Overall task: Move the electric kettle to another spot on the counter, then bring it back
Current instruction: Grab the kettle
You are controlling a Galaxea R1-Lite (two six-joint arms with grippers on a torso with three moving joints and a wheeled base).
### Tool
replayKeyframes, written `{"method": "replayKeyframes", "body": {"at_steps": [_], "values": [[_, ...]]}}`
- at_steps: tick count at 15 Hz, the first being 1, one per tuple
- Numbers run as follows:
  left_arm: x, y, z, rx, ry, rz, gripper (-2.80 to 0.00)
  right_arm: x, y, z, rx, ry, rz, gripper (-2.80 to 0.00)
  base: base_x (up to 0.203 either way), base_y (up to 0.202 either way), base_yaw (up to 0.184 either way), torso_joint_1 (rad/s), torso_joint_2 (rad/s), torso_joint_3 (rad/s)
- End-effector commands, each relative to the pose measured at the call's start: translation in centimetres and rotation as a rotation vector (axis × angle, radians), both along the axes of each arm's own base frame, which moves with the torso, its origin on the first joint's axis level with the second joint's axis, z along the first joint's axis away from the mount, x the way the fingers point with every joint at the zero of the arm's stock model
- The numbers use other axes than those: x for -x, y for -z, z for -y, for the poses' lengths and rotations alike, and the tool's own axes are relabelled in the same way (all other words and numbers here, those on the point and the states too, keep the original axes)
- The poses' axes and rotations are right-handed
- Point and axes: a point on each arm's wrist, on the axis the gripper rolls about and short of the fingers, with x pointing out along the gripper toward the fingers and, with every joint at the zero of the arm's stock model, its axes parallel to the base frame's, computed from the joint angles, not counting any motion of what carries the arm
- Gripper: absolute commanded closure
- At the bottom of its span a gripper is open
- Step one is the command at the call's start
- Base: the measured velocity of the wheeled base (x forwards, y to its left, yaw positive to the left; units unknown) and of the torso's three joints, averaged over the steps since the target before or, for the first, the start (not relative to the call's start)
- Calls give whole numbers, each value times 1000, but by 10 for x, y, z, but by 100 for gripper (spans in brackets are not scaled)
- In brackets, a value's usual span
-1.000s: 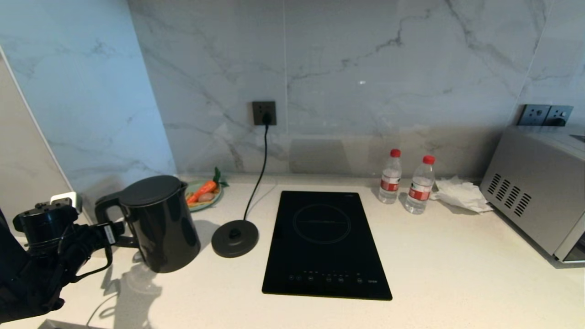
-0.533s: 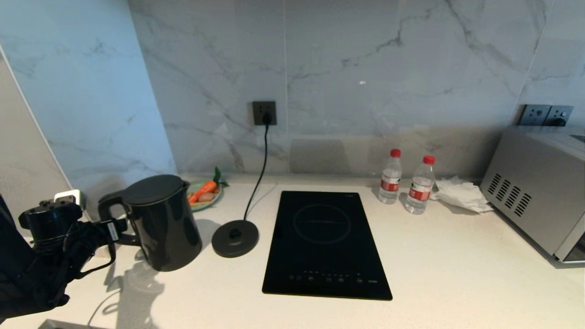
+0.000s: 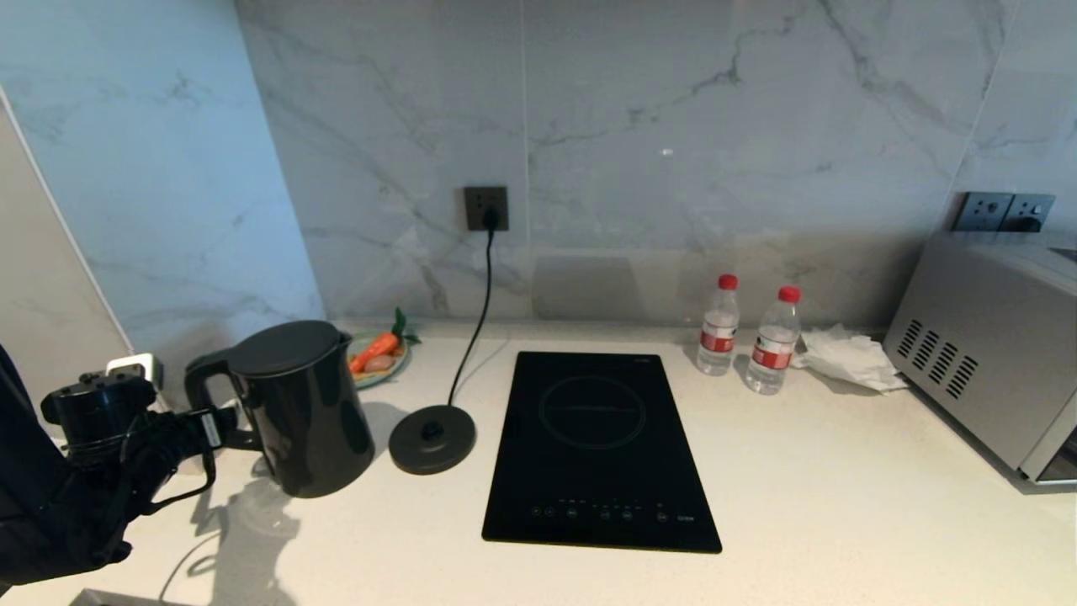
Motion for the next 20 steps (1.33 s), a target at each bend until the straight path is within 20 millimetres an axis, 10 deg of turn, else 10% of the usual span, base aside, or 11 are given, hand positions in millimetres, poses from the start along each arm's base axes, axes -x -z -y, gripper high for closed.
{"method": "replayKeyframes", "body": {"at_steps": [1,20], "values": [[2,0,-11,-7,-32,7,-280,0,0,0,1,0,1,0,0,0,0,0,0,0],[-24,-4,-7,-29,-6,61,-280,0,0,0,1,0,-1,0,0,0,0,0,0,0]]}}
